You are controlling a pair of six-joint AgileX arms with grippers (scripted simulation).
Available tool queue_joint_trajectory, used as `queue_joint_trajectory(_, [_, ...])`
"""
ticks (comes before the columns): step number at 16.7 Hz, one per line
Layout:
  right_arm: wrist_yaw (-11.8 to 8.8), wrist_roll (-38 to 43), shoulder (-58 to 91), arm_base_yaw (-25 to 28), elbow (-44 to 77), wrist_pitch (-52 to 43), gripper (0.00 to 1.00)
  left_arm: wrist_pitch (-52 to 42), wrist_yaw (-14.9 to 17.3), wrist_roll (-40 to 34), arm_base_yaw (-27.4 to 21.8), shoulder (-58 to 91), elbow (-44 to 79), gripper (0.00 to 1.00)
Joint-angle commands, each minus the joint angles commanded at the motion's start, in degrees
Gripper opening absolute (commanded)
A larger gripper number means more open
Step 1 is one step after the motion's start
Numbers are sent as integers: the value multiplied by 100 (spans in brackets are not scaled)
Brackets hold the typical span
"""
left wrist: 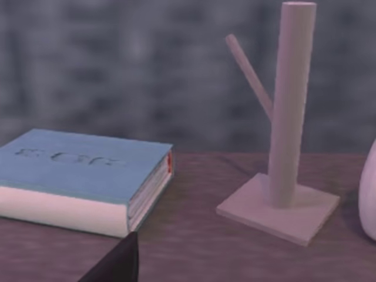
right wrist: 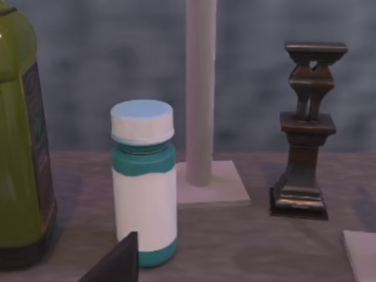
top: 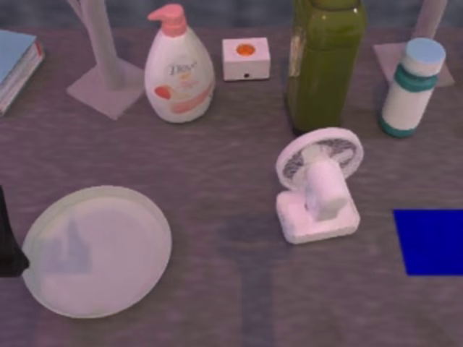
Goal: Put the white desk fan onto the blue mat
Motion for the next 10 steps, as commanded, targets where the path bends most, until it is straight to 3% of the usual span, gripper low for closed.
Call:
queue_joint_trajectory(5, [-1,-246,347,104,333,-329,100,0,0,0,0,0,0,100])
queue_joint_trajectory(10, [25,-1307,2123,539,2019,-1767,100,0,0,0,0,0,0,100])
